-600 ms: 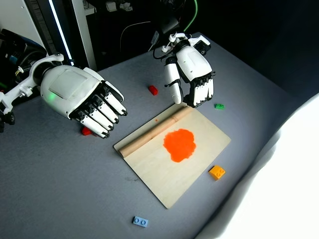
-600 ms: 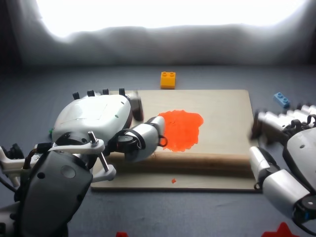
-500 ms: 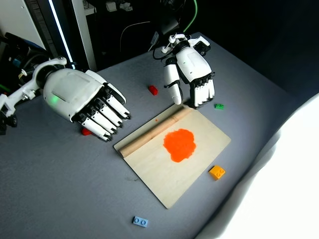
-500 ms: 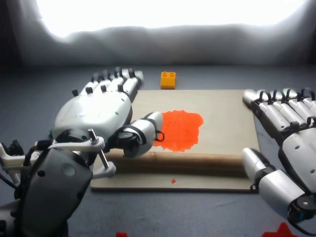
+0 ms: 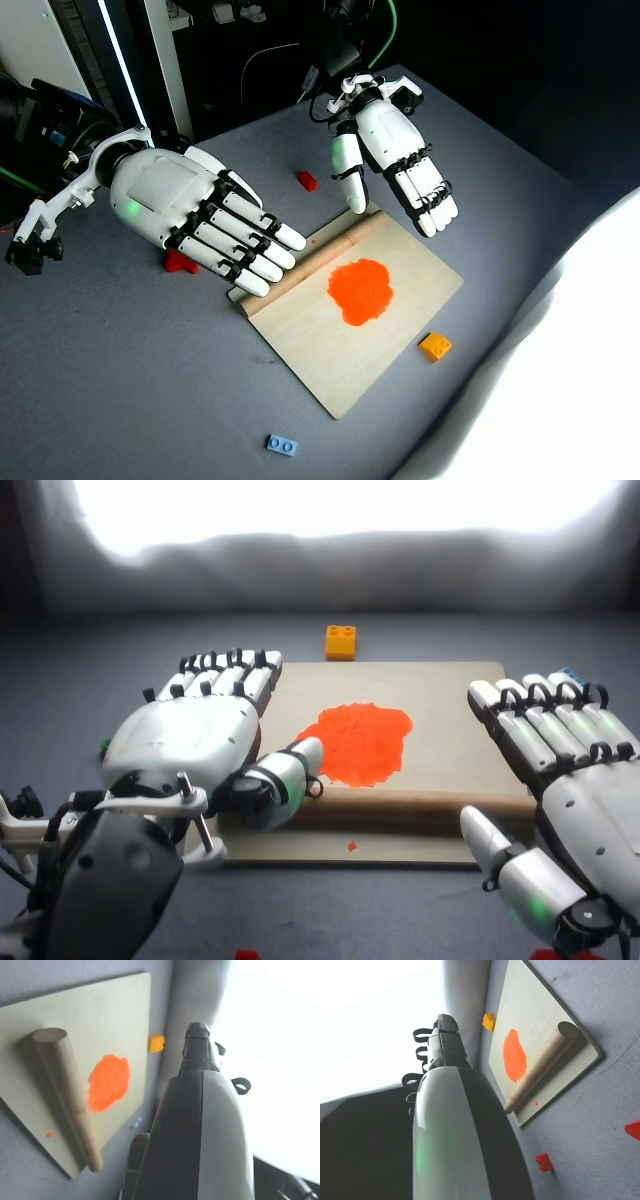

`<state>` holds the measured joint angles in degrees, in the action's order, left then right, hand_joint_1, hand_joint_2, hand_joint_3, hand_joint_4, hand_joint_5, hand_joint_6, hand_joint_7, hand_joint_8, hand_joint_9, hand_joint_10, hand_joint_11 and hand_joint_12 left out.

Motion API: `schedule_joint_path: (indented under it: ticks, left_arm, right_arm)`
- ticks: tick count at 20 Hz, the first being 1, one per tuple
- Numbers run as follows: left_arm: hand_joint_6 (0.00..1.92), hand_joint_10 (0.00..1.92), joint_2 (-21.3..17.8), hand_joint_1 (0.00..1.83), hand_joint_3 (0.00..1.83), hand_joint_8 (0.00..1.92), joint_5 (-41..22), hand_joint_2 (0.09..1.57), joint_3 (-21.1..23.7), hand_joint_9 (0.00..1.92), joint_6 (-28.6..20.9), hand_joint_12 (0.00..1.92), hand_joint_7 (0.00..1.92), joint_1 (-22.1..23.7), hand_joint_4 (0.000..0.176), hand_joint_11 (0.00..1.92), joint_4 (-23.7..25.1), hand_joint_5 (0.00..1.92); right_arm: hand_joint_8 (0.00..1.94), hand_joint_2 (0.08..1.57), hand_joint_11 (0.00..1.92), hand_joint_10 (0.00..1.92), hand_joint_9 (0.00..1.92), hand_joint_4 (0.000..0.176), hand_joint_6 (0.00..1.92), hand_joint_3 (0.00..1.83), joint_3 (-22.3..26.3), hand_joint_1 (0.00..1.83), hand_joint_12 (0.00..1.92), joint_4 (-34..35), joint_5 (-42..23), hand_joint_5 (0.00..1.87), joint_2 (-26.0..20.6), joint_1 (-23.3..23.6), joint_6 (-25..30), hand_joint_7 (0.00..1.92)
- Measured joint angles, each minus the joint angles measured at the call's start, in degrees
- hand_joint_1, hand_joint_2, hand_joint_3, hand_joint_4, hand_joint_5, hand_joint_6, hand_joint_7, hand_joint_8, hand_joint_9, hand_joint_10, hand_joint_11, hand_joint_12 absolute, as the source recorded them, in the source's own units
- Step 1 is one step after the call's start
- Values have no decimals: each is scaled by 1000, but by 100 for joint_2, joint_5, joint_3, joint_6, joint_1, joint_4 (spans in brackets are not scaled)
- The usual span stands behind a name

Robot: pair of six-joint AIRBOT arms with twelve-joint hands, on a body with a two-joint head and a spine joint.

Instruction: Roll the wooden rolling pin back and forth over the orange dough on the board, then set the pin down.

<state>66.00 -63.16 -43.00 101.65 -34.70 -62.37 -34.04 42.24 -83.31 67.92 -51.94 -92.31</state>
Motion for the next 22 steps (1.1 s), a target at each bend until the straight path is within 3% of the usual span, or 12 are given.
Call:
schedule_joint_path:
  ticks: [6, 13, 22]
  left_arm:
    - [0, 0, 245, 0, 49, 0, -352, 1440, -153, 0, -518, 0, 0, -474, 0, 0, 450, 0]
    - [0, 0, 643, 0, 73, 1, -846, 1527, -372, 0, -621, 0, 8, -857, 0, 0, 776, 0]
    - [6, 0, 1019, 0, 80, 5, -911, 1571, -704, 0, -911, 0, 24, -1156, 0, 0, 1244, 41]
  right_arm:
    - [9, 1561, 0, 0, 0, 0, 13, 60, -203, 0, 0, 234, 52, 37, 52, -33, 195, 42]
    - [10, 1571, 0, 1, 4, 0, 18, 88, -898, 0, 0, 216, 321, 66, 734, 114, 197, 69]
    - [5, 1571, 0, 0, 0, 0, 10, 103, -1659, 0, 0, 232, 487, 39, 1331, 173, 92, 28]
